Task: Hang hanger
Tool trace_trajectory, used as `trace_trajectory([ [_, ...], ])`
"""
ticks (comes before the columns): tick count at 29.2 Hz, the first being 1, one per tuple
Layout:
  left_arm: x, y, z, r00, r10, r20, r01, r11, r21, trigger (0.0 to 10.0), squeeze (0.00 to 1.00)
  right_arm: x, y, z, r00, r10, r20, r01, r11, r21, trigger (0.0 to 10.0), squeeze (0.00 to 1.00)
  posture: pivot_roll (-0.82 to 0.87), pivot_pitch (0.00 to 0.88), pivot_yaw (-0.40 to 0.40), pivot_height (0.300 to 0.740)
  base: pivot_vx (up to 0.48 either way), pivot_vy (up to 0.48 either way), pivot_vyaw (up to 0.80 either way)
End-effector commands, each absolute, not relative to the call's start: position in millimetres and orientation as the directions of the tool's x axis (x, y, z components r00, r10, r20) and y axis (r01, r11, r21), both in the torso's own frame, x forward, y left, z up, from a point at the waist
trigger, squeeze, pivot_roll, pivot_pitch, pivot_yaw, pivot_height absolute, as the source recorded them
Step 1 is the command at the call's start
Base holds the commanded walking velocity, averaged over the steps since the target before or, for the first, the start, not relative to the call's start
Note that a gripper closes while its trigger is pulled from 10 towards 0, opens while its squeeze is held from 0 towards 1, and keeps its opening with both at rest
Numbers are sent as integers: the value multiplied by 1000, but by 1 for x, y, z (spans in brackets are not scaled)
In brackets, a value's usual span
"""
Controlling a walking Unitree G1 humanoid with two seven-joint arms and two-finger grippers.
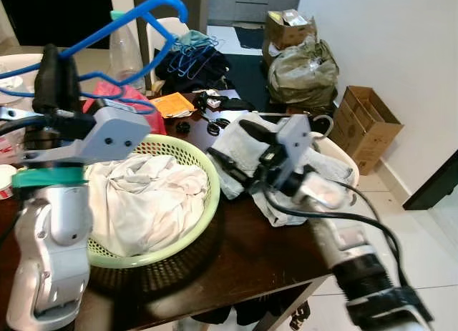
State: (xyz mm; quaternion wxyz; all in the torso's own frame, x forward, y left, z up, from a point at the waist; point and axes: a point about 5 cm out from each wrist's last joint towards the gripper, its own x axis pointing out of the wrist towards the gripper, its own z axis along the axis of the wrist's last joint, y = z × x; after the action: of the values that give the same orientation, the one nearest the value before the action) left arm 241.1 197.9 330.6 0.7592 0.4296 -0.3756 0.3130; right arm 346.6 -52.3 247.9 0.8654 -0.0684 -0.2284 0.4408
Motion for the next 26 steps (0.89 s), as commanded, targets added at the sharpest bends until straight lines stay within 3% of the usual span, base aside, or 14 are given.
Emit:
trace_trajectory([
  [1, 233, 197, 335, 481, 167, 861, -828, 410, 383, 10000, 0, 349, -4, 228, 521, 822, 232, -774, 569, -277, 10000, 0, 209, 126, -52, 740, 0, 0, 0],
  [2, 233, 197, 335, 481, 167, 861, -828, 410, 383, 10000, 0, 349, -4, 228, 521, 822, 232, -774, 569, -277, 10000, 0, 209, 126, -52, 740, 0, 0, 0],
  [3, 232, 196, 335, 478, 164, 863, -829, 407, 382, 10000, 0, 348, 20, 226, 518, 833, 197, -790, 554, -265, 10000, 0, 212, 130, -54, 740, 0, 0, 0],
  [5, 232, 196, 335, 478, 164, 863, -829, 407, 382, 10000, 0, 348, 20, 226, 518, 833, 197, -790, 554, -265, 10000, 0, 212, 130, -54, 740, 0, 0, 0],
  [7, 233, 190, 333, 490, 146, 859, -816, 422, 394, 10000, 0, 348, 51, 227, 508, 855, 107, -814, 517, -263, 10000, 0, 222, 145, -65, 740, 0, 0, 0],
  [11, 233, 184, 331, 503, 136, 854, -805, 432, 406, 10000, 0, 346, 68, 228, 489, 872, 36, -844, 483, -234, 10000, 0, 235, 166, -77, 740, 0, 0, 0],
  [20, 228, 177, 326, 534, 132, 835, -789, 433, 436, 10000, 0, 347, 78, 222, 487, 869, -87, -858, 457, -234, 10000, 0, 265, 228, -97, 740, 0, 0, 0],
  [26, 224, 176, 323, 552, 133, 823, -780, 430, 454, 10000, 0, 344, 82, 214, 402, 901, -161, -909, 371, -192, 10000, 0, 276, 255, -103, 740, 0, 0, 0],
])
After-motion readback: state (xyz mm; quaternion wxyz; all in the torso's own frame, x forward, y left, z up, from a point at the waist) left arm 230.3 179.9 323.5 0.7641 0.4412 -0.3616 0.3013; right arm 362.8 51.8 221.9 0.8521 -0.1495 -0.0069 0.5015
